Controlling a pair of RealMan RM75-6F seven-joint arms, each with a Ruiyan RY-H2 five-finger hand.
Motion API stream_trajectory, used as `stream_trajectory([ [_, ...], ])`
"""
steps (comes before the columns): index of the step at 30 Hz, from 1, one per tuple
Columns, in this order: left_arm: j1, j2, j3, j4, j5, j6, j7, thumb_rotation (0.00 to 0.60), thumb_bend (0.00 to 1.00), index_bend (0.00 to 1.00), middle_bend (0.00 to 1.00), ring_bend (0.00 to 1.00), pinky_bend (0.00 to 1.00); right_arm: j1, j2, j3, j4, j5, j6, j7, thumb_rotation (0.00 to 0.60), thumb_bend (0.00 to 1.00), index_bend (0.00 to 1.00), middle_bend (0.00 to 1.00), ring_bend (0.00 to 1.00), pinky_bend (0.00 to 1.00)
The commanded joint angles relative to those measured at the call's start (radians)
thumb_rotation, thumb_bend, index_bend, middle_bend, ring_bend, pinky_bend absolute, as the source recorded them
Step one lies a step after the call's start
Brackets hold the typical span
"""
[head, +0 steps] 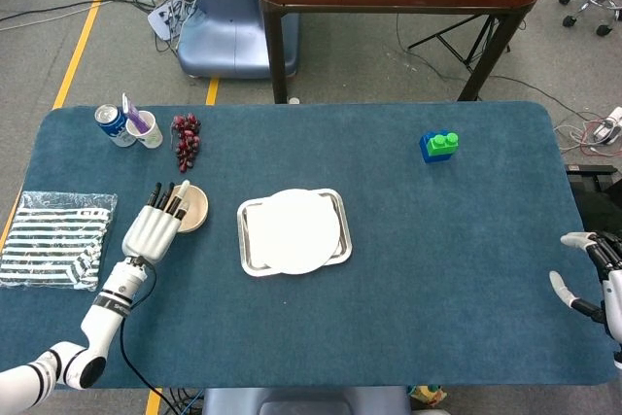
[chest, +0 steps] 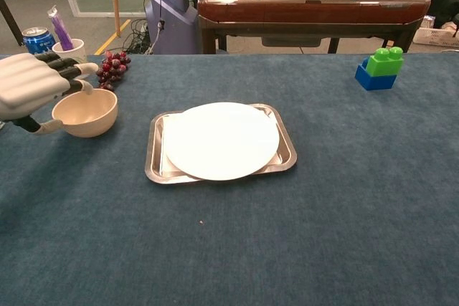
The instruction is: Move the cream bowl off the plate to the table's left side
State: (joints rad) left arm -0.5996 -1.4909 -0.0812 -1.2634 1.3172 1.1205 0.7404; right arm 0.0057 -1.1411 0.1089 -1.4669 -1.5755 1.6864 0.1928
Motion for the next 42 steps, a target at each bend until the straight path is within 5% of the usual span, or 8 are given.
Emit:
stream_trajectory([
  [1, 0.036, 0.055, -0.005, -0.086, -0.017, 0.050, 0.016, 0.600, 0.34, 0.18, 0.00, 0.00, 0.08, 0.001, -0.001, -0.001, -0.002, -0.001, -0.001, -0.005, 0.600, 0.35, 0.35, 0.36, 0.25, 0.49],
  [9, 0.153, 0.144, 0.028, -0.236, 0.013, 0.172, -0.180, 0.600, 0.34, 0.22, 0.04, 0.00, 0.16, 0.004, -0.006, -0.001, -0.004, 0.003, -0.008, -0.022, 0.600, 0.35, 0.35, 0.36, 0.25, 0.49],
  [23, 0.370, 0.210, 0.136, -0.281, 0.101, 0.363, -0.403, 0.600, 0.34, 0.40, 0.25, 0.13, 0.17, 0.017, -0.029, -0.001, -0.005, 0.010, -0.033, -0.080, 0.600, 0.35, 0.35, 0.36, 0.25, 0.49],
  [30, 0.403, 0.220, 0.172, -0.284, 0.195, 0.400, -0.395, 0.600, 0.34, 0.40, 0.26, 0.14, 0.18, 0.019, -0.037, -0.006, -0.007, 0.002, -0.033, -0.104, 0.600, 0.35, 0.35, 0.36, 0.25, 0.49],
  [42, 0.425, 0.232, 0.152, -0.297, 0.201, 0.385, -0.390, 0.600, 0.34, 0.40, 0.26, 0.14, 0.18, 0.035, -0.037, -0.009, -0.002, 0.007, -0.064, -0.109, 0.600, 0.35, 0.35, 0.36, 0.25, 0.49],
])
